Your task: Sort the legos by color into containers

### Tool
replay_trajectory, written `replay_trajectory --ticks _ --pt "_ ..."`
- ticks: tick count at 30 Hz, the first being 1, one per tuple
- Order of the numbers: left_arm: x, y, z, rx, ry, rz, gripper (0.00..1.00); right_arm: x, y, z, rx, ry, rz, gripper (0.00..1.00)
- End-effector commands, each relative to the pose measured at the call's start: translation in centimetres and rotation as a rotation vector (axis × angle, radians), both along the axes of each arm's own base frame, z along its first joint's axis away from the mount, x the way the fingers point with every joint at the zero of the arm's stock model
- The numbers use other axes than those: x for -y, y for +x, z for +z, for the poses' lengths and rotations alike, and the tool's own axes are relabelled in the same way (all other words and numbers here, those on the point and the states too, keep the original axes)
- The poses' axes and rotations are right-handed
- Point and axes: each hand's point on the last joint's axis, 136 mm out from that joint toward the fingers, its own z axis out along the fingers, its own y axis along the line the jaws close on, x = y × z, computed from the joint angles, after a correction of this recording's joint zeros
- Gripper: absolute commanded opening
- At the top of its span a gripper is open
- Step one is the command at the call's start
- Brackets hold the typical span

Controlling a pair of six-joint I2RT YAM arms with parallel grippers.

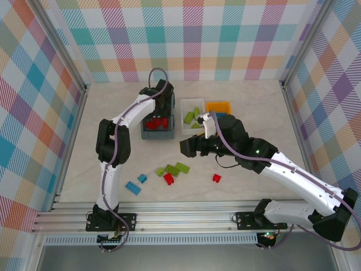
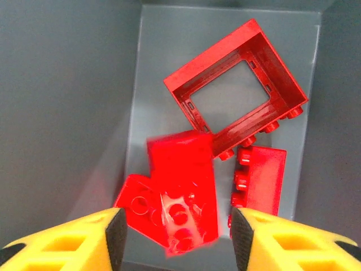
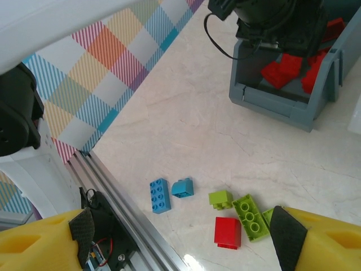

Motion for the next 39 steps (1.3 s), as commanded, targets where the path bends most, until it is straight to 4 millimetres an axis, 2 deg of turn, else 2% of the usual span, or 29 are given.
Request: replay_trajectory --ticks 1,6,9,12,16,19,23,28,31,33,39 --pt "-0.3 -0.3 3.9 0.054 -0.045 0.015 0.57 0.3 -0.3 0.0 0.002 0.012 -0.008 0.84" --pt "0.1 -1.5 8.5 0.128 -0.1 -0.001 0.56 0.6 -0.7 -1.4 -0.019 -0.017 -0.003 0.83" --pt "-0.4 -3.1 12.0 0.188 -0.138 0.009 0.52 0.1 -1.3 -3.4 -0.019 -0.086 0.022 0.83" --pt "-1.2 -6.1 15.2 0.235 -0.203 0.028 0.51 -1.8 -2.9 -6.5 -0.001 -0.202 0.09 0.82" --pt "-3.5 -12.1 17.8 0.285 -0.292 0.074 0.51 -5.6 -5.4 -11.1 0.014 -0.355 0.198 0.82" --pt "-5.6 -17.3 18.4 0.311 -0.342 0.109 0.51 -8.6 -6.7 -13.9 0.003 -0.449 0.241 0.83" --pt "-8.0 -23.9 18.7 0.364 -0.431 0.131 0.52 -12.1 -7.0 -17.0 -0.054 -0.563 0.239 0.84" --pt "-10.2 -30.0 18.4 0.395 -0.495 0.131 0.53 -15.2 -6.2 -20.7 -0.093 -0.666 0.224 0.85" --pt "-11.5 -32.5 18.9 0.421 -0.502 0.138 0.53 -16.6 -5.6 -22.3 -0.095 -0.709 0.227 0.83" --pt "-12.0 -33.4 19.2 0.434 -0.505 0.14 0.53 -17.4 -5.3 -23.1 -0.095 -0.726 0.231 0.8" --pt "-12.3 -34.4 19.8 0.451 -0.525 0.141 0.53 -18.7 -3.8 -24.8 -0.103 -0.772 0.197 0.69"
